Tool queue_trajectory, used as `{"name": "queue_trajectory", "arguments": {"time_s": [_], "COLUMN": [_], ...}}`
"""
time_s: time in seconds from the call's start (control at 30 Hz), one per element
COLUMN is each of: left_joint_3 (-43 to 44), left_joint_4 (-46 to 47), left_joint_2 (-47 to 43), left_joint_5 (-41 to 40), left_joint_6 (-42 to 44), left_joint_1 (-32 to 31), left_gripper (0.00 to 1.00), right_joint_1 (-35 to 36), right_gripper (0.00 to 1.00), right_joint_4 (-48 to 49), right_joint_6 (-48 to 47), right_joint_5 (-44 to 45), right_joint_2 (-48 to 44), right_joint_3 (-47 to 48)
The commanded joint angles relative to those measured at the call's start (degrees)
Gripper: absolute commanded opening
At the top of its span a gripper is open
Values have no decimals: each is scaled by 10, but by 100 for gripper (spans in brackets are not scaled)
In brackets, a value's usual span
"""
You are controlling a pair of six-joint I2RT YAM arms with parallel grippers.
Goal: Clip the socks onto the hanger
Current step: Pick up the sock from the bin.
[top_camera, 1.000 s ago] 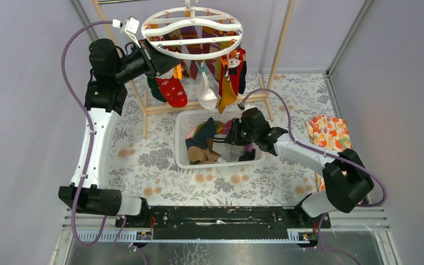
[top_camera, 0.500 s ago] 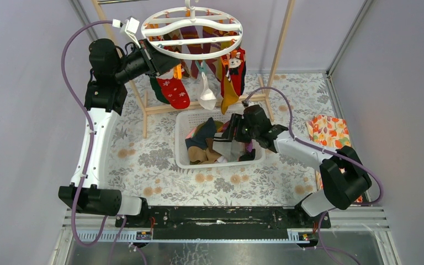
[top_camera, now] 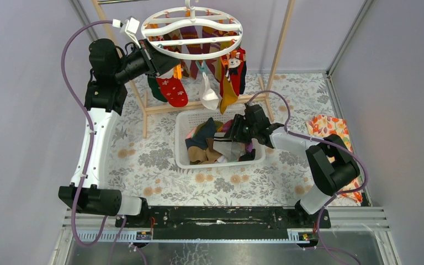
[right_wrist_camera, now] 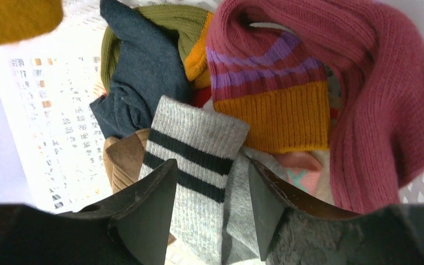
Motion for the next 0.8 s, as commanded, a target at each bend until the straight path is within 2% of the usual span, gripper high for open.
{"name": "queue_trajectory", "arguments": {"time_s": [0.0, 0.47, 0.53, 0.63, 0.77], "left_joint_3": [5, 3, 3, 3, 2], "left_joint_4": [1, 1, 0, 1, 1], "left_joint_2": [-3, -5, -5, -5, -6], "left_joint_5": [14, 18, 19, 20, 21], "left_joint_6": [15, 17, 16, 15, 16], "left_joint_1": [-2, -2, -2, -2, -2], "left_gripper": [7, 7, 7, 7, 7], "right_joint_1": [-7, -26, -31, -37, -38], "right_gripper": [57, 52, 48, 32, 19], "right_joint_4": [65, 138, 152, 176, 206], "right_joint_6": [29, 50, 59, 76, 84], "right_joint_5": [-31, -70, -79, -95, -109], "right_joint_2": [13, 62, 62, 54, 15], "right_joint_3": [10, 21, 15, 2, -20]}}
